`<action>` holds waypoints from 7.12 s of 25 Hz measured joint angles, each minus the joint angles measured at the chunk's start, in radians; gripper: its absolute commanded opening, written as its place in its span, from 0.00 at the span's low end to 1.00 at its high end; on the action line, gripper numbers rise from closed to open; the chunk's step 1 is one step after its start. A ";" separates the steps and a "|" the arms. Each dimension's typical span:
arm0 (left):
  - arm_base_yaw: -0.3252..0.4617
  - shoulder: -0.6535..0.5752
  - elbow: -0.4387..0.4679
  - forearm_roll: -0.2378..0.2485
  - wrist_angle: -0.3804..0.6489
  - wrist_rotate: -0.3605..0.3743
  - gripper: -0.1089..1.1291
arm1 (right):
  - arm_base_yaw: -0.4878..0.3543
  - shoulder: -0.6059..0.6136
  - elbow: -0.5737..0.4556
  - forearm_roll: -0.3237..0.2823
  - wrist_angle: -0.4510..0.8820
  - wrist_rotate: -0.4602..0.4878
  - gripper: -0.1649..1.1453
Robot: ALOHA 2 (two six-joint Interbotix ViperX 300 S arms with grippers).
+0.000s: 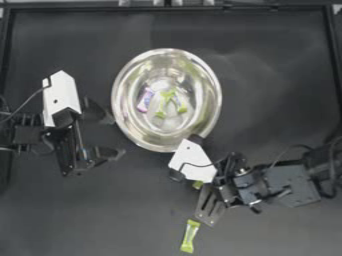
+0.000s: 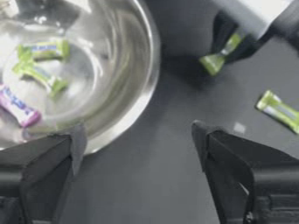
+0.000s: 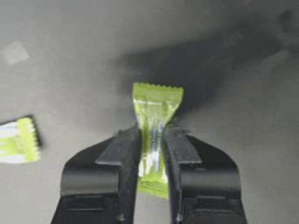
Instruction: Put candies in bowl
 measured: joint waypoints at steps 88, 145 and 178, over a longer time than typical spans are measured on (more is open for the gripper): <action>-0.052 -0.035 0.064 0.025 -0.005 0.049 0.90 | 0.097 -0.012 -0.183 0.377 0.057 -1.233 0.87; -0.052 -0.032 0.064 -0.018 -0.005 0.035 0.90 | 0.060 0.178 -0.143 0.347 -0.140 -1.356 0.81; -0.052 -0.032 0.077 -0.018 -0.006 0.035 0.90 | -0.057 0.012 -0.103 0.492 -0.115 -1.385 0.43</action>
